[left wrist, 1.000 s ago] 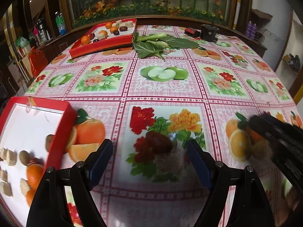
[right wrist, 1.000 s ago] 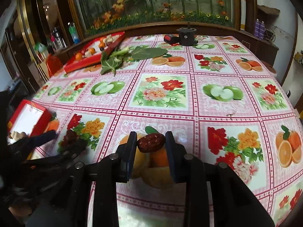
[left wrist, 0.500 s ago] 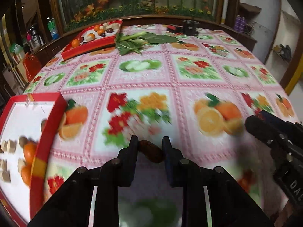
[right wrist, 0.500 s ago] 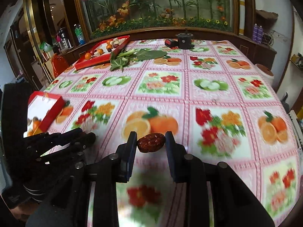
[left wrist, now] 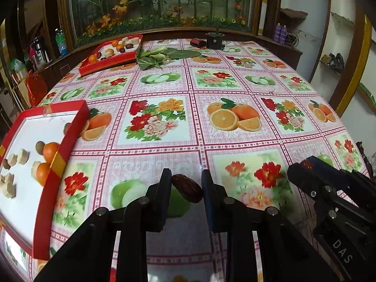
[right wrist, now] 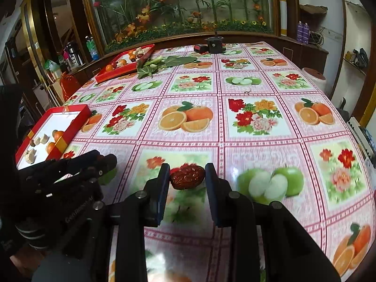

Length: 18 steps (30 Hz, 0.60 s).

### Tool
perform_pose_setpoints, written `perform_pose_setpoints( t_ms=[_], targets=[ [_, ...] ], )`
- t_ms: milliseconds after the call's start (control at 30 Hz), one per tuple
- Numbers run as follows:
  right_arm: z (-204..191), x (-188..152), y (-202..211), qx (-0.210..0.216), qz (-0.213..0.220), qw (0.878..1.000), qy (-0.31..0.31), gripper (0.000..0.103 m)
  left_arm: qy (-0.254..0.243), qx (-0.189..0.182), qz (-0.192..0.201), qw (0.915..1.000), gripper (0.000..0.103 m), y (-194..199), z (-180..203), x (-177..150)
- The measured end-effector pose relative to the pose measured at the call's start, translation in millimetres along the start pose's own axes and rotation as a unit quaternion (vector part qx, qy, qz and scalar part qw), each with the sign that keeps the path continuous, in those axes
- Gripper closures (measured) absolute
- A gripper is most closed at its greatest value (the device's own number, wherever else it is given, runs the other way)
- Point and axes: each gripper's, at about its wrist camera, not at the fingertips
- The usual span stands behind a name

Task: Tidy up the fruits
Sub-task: 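Grasp a red date with the right tool while the left grasps another date, then lift both red dates and hold them above the tablecloth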

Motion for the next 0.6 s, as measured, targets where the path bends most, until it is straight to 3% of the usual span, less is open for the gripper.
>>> perform_pose_setpoints(
  t_ms=[600],
  targets=[
    [-21, -13, 17, 0.027, 0.018, 0.999, 0.005, 0.071, 0.011, -0.003, 0.009, 0.9999, 0.078, 21, -19, -31]
  ],
)
Point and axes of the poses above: each gripper's, at about its wrist camera, not at the fingertips, and y roughly against the way its jaws point, z to its right, x to its top, and after that the axes turned 8 degrees about -z, right-handed
